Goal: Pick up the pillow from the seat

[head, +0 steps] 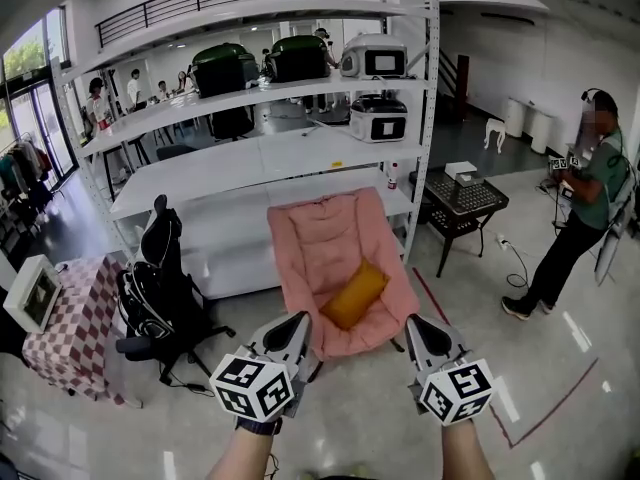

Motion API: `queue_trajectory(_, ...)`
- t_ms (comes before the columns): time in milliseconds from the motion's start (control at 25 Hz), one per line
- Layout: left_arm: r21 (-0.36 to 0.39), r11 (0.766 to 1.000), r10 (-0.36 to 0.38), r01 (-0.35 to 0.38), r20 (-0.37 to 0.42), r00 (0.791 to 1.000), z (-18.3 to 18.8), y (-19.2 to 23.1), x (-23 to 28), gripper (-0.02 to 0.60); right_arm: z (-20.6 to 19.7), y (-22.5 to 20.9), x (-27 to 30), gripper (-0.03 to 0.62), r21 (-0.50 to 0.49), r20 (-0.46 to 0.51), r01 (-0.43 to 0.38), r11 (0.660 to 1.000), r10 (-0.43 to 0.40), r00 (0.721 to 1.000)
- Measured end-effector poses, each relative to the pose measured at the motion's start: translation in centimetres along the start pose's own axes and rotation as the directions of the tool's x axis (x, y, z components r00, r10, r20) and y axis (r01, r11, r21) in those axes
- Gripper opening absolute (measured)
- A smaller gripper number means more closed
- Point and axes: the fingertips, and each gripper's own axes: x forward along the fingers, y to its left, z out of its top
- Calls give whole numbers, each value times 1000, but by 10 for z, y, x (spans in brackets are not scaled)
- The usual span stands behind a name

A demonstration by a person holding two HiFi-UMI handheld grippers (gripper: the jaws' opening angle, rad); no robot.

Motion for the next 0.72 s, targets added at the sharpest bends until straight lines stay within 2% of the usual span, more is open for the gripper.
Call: queue_trajectory(720,31,999,16,-15,-16,1000,-19,-22,27,5,-11,-40,-14,3,61,45,-23,998,20,999)
